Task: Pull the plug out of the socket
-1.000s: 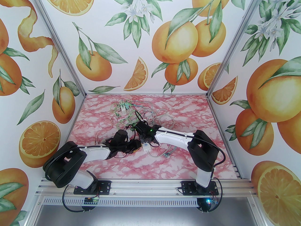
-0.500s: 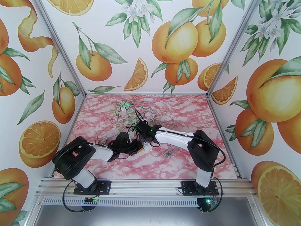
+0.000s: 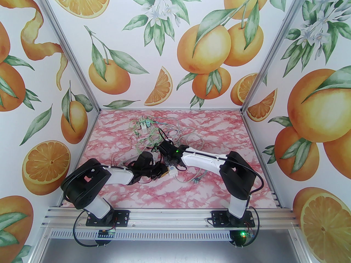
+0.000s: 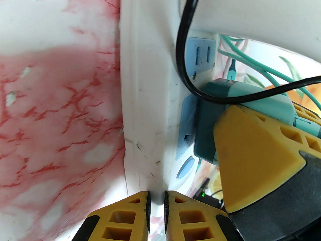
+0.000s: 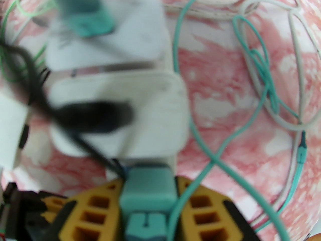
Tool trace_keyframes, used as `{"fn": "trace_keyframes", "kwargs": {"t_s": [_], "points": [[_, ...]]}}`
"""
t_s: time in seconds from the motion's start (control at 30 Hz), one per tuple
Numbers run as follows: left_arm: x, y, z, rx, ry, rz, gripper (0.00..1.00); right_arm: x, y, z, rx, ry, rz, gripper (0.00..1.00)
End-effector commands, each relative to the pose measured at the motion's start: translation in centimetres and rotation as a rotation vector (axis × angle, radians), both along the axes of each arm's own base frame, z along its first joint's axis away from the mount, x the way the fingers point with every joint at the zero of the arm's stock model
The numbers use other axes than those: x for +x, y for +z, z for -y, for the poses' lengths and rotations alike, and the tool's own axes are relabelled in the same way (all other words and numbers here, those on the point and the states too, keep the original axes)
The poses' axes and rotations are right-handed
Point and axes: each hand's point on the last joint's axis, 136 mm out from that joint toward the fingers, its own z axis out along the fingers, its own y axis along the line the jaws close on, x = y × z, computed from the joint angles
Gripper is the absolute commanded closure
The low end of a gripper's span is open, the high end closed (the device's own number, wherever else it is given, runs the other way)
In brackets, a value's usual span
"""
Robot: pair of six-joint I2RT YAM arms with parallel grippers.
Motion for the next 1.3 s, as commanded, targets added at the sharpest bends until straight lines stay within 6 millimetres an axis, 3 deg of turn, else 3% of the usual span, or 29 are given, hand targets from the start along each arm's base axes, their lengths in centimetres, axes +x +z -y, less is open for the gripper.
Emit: {"fn": "trace_keyframes", "kwargs": {"t_s": [0.0,0.37,0.83,1.07,1.17,1.27], "points": [[-3.7,-7.2,-4.8,0.286,0.046,-0.211,0.83,0.0,4.6,-1.2,0.076,0.028,0.059,0.71],[-2.8,-6.1,-4.6,0.293,0.024,-0.179,0.82,0.1,7.3,-0.1,0.067,0.018,0.105,0.71],[0.7,3.9,-4.0,0.29,-0.064,0.106,0.62,1.4,11.6,5.1,0.157,-0.125,0.165,0.71],[2.1,9.0,-5.6,0.314,-0.063,0.235,0.47,2.1,15.1,7.8,0.19,-0.181,0.225,0.7],[2.7,10.0,-6.1,0.304,-0.054,0.263,0.45,2.1,15.0,7.8,0.197,-0.176,0.219,0.7],[2.9,10.1,-5.9,0.295,-0.058,0.261,0.45,1.8,13.5,7.5,0.186,-0.168,0.176,0.7]]}}
